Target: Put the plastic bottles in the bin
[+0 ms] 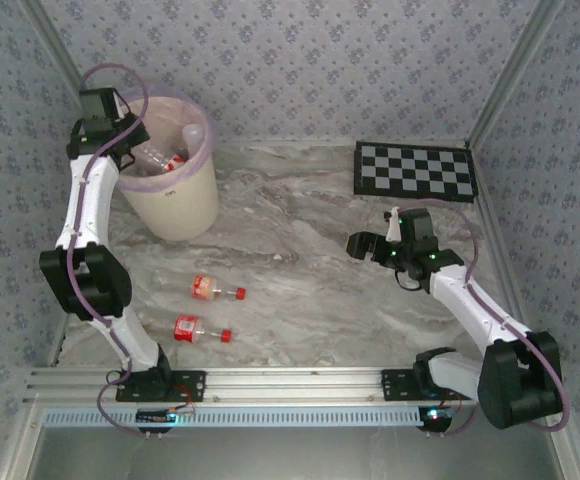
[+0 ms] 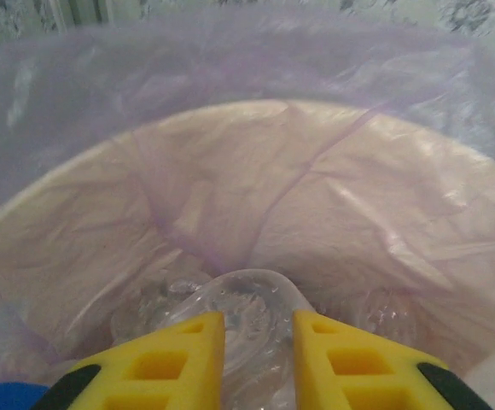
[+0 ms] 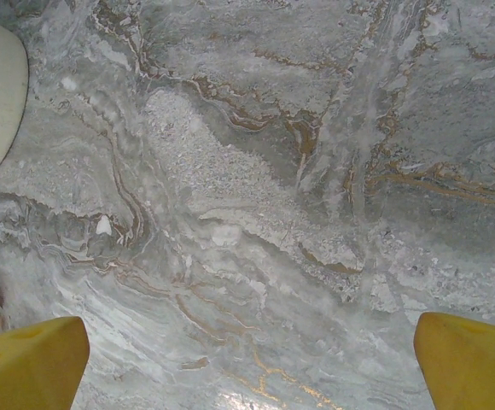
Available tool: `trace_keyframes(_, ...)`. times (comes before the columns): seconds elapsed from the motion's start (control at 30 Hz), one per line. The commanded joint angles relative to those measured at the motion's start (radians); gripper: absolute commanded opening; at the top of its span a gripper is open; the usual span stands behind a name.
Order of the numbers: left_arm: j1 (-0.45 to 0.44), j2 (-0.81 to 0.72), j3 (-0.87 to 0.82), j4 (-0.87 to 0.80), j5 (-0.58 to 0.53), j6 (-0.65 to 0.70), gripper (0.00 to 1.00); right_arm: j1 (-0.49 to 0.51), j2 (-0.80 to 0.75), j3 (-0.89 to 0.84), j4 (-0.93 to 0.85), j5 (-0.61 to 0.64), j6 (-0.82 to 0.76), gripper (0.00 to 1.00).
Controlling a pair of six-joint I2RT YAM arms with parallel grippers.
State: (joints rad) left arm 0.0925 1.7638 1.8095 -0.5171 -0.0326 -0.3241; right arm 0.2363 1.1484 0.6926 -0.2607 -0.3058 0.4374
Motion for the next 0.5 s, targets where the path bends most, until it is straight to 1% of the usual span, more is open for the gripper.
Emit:
trace_keyframes(0.0,-0.04,-0.096,-0.13,-0.011,0.095,0.002,0.23,0.006,0.011,0.019,-0.004,0.002,-0.002,1.0)
trace_keyframes(0.1,-0.066,-0.153,-0.228,0.024,0.084,0.005,0.22,0.011,0.033,0.031,0.01,-0.005,0.001,1.0)
trace_keyframes(0.2,-0.068,-0.179,-0.274,0.042,0.083,-0.003,0.21,0.023,0.051,0.044,0.016,-0.006,0.001,1.0)
trace_keyframes(0.37,-0.082,-0.124,-0.266,0.02,0.115,-0.009,0.2,0.04,0.073,0.051,0.026,-0.003,0.004,1.0)
trace_keyframes(0.47,-0.123,-0.082,-0.248,0.015,0.12,-0.006,0.2,0.047,0.069,0.049,0.027,0.004,0.007,1.0)
